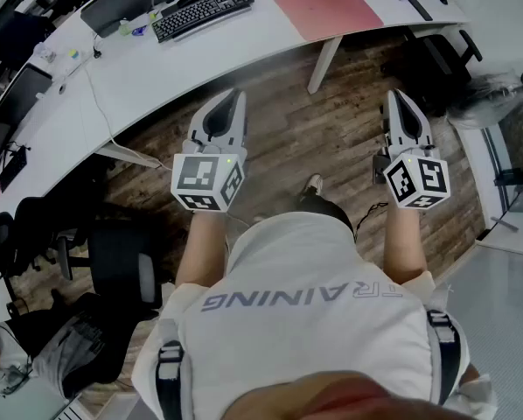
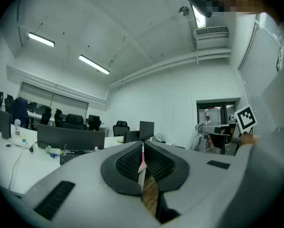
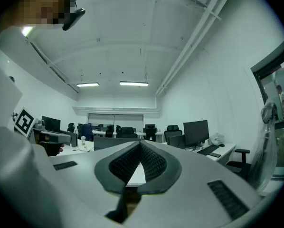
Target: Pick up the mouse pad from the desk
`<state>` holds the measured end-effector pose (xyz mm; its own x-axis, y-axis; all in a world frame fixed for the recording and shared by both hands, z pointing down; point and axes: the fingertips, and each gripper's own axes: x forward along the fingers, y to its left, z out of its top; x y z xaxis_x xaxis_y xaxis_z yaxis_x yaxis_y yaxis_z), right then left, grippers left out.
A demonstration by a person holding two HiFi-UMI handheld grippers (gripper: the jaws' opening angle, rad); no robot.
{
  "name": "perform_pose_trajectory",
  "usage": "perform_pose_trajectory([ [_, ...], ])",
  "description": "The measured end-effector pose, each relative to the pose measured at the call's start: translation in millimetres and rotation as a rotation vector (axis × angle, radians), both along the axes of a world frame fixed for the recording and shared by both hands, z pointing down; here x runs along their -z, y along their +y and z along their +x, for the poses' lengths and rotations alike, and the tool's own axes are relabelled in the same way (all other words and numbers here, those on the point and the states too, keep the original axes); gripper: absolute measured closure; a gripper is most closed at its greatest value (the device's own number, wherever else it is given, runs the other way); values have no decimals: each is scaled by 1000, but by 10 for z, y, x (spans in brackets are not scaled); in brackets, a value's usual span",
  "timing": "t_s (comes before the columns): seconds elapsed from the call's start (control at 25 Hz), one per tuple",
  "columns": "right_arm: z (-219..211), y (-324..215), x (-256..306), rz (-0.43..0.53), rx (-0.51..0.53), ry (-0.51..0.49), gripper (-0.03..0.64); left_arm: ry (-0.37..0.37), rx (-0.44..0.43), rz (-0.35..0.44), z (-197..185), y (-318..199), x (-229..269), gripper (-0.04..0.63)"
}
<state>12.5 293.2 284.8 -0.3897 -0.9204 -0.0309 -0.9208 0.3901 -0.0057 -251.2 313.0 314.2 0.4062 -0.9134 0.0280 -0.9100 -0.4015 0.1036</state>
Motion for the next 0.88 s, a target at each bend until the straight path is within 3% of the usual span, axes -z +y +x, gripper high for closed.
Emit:
perform_pose_trajectory([
  [0.48,-113,6,-76,-12,20,6,594,-9,-14,-8,56,66,-54,555],
  [0.88,77,-71,-158,-50,-31,-73,592,2,-10,-39,58,4,-146,555],
])
